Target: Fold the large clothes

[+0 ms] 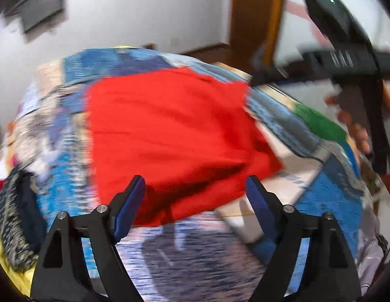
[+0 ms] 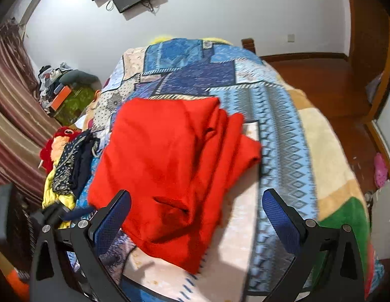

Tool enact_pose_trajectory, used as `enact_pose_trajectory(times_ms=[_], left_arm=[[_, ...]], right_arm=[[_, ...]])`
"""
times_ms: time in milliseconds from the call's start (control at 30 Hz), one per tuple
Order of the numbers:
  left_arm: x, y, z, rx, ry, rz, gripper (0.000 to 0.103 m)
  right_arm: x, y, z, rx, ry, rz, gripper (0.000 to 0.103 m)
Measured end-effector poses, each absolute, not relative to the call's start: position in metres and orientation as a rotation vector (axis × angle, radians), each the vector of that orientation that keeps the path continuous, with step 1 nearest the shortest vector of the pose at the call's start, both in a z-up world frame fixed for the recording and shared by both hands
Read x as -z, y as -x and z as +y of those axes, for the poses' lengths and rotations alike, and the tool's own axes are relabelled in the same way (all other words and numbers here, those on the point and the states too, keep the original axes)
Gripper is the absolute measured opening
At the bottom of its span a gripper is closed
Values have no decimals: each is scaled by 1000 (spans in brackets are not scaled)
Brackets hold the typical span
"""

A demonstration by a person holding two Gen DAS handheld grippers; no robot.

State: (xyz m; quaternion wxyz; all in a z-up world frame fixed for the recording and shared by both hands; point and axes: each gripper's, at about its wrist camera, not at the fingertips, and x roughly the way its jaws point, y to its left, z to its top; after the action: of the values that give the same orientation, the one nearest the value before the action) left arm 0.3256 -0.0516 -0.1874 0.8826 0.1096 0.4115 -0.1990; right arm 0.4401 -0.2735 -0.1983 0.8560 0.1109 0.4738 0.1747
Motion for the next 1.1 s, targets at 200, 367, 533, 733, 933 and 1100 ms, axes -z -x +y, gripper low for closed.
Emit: enact_pose_trajectory(times_ms=[200,367,533,733,933,1100], left_arm=[[187,-372,7,232,-116,885,88],[228,-400,20,218,-69,1005,89],[255,-380,12,254,-136,1027,92],[255,-352,13,257,-176,1047,92],[231,-345,31,207,-212,999,92],[200,-374,57,236,-19,951,92]], right_arm=[[244,-463,-249,-392,-333,1125,103],[287,-460,-247,-335,-307,1233,103],[290,-435,-253,-324,-163,1212,103],[282,-417,-272,-336,-192,1238,103],[254,-408,-279,-356,-167,1169,103],[236,-424,-278,-404,-266,1105,103]])
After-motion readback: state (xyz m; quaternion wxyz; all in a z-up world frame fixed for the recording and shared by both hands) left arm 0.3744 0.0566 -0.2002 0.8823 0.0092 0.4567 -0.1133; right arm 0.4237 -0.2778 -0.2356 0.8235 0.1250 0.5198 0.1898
